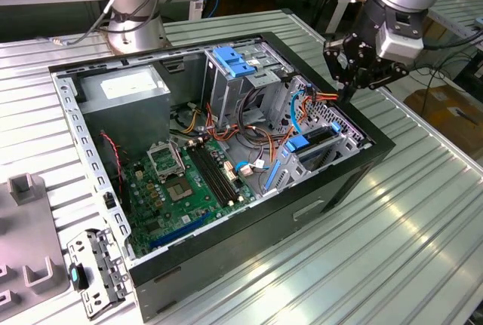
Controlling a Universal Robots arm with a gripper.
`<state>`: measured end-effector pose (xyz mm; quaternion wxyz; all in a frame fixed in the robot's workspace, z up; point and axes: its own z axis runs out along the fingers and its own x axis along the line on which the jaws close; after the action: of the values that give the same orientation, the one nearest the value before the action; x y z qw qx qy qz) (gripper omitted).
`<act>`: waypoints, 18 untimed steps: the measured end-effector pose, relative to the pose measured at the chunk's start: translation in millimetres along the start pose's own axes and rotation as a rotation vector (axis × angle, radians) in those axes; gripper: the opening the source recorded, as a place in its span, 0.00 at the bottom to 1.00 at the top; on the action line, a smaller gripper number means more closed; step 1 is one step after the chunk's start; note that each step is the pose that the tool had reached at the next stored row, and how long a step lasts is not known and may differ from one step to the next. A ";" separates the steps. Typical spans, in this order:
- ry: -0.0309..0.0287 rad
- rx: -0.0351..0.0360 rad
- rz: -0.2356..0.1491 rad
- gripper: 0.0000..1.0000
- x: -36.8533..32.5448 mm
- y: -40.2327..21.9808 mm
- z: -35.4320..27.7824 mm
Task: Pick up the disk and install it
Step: 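Insert the first disk wire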
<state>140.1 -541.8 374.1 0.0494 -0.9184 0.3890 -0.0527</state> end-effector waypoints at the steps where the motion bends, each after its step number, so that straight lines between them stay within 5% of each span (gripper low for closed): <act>1: 0.0020 -0.0009 0.015 0.16 0.0 0.0 0.0; 11: 0.0272 -0.0121 0.206 0.16 -0.1 0.1 0.3; 18: 0.0323 -0.0143 0.242 0.16 -0.1 0.1 0.2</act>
<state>140.0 -541.9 373.9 0.0425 -0.8641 0.4982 -0.0584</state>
